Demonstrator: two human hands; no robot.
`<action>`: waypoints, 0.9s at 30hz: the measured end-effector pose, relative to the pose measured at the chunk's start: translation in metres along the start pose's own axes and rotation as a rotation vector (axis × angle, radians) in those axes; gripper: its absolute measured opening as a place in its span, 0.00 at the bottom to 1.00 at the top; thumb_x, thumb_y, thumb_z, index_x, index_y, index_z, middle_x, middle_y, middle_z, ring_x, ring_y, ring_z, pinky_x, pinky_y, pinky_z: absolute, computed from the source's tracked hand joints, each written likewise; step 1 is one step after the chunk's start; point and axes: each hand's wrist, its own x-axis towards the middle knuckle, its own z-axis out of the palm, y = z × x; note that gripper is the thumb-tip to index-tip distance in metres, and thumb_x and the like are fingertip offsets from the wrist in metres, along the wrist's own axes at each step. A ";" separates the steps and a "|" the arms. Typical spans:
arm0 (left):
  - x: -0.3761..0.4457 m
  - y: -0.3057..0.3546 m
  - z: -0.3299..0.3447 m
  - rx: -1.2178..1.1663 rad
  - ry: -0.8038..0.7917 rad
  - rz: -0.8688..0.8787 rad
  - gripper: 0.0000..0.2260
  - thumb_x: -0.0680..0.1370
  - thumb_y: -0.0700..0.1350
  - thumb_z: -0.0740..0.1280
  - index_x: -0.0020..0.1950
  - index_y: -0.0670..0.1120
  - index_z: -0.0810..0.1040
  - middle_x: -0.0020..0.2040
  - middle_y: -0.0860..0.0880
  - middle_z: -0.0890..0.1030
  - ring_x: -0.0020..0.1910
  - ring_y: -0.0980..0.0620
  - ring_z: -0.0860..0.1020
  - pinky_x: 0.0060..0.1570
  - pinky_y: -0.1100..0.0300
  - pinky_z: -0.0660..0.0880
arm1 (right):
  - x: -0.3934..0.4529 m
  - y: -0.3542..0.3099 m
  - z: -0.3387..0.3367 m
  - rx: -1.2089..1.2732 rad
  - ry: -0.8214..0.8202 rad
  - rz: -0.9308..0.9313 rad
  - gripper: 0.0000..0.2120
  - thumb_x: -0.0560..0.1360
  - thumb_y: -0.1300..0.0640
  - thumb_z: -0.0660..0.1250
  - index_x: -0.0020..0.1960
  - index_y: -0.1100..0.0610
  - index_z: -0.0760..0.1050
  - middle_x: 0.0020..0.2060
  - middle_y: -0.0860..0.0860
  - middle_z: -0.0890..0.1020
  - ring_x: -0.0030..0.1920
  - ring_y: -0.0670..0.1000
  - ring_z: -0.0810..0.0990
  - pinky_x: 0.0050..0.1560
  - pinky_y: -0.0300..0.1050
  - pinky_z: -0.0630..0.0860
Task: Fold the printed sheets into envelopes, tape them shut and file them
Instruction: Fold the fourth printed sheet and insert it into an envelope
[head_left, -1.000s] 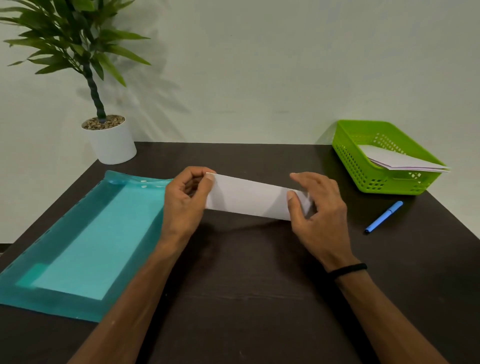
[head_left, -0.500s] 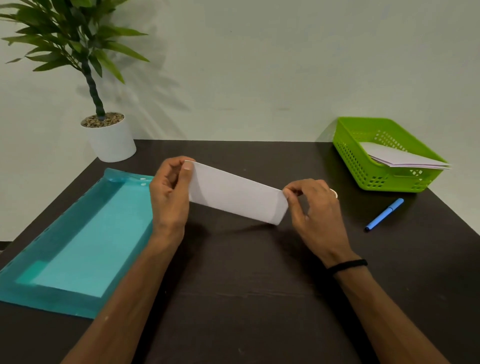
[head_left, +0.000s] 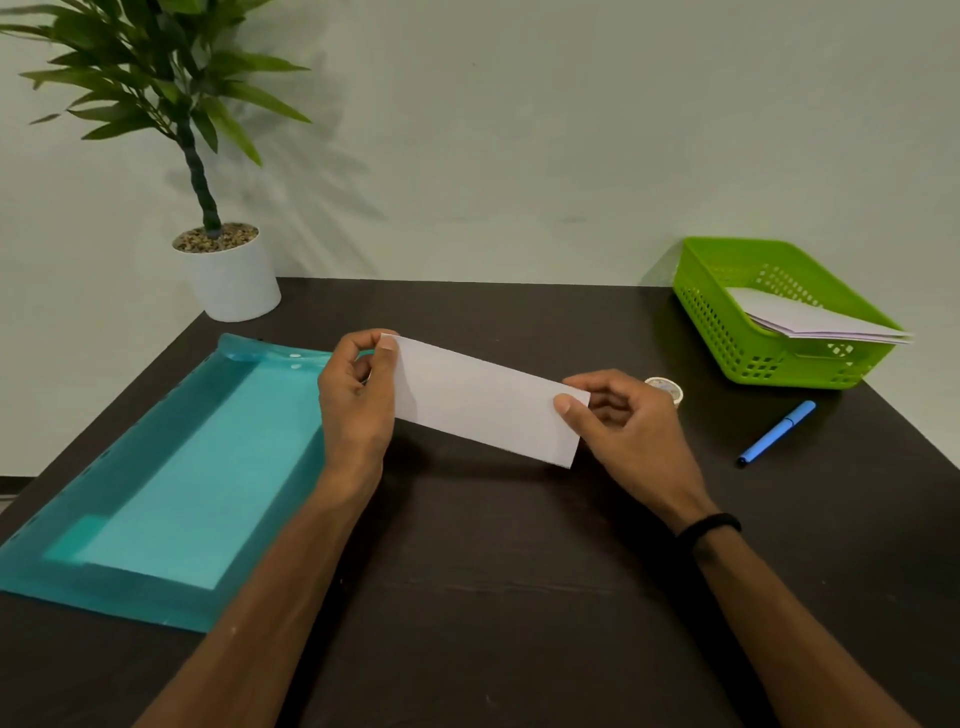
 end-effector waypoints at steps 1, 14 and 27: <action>0.000 0.000 0.000 0.012 -0.001 -0.016 0.05 0.83 0.49 0.68 0.48 0.56 0.80 0.41 0.60 0.83 0.38 0.67 0.78 0.41 0.67 0.74 | 0.001 0.002 0.000 0.010 -0.008 0.014 0.05 0.79 0.53 0.75 0.53 0.52 0.85 0.47 0.47 0.88 0.48 0.47 0.87 0.48 0.45 0.84; -0.006 0.005 -0.006 0.667 -0.015 0.224 0.07 0.79 0.51 0.69 0.44 0.51 0.82 0.38 0.57 0.81 0.38 0.55 0.78 0.40 0.61 0.71 | 0.007 0.011 -0.011 -0.037 0.145 0.158 0.10 0.77 0.50 0.77 0.45 0.58 0.84 0.35 0.48 0.86 0.32 0.42 0.80 0.35 0.38 0.76; 0.013 -0.011 -0.032 1.212 -0.025 0.004 0.21 0.85 0.58 0.55 0.65 0.44 0.78 0.66 0.40 0.77 0.66 0.38 0.73 0.67 0.38 0.68 | -0.001 0.013 0.001 -0.582 0.134 -0.214 0.09 0.75 0.56 0.78 0.54 0.54 0.84 0.52 0.48 0.77 0.51 0.47 0.77 0.50 0.40 0.75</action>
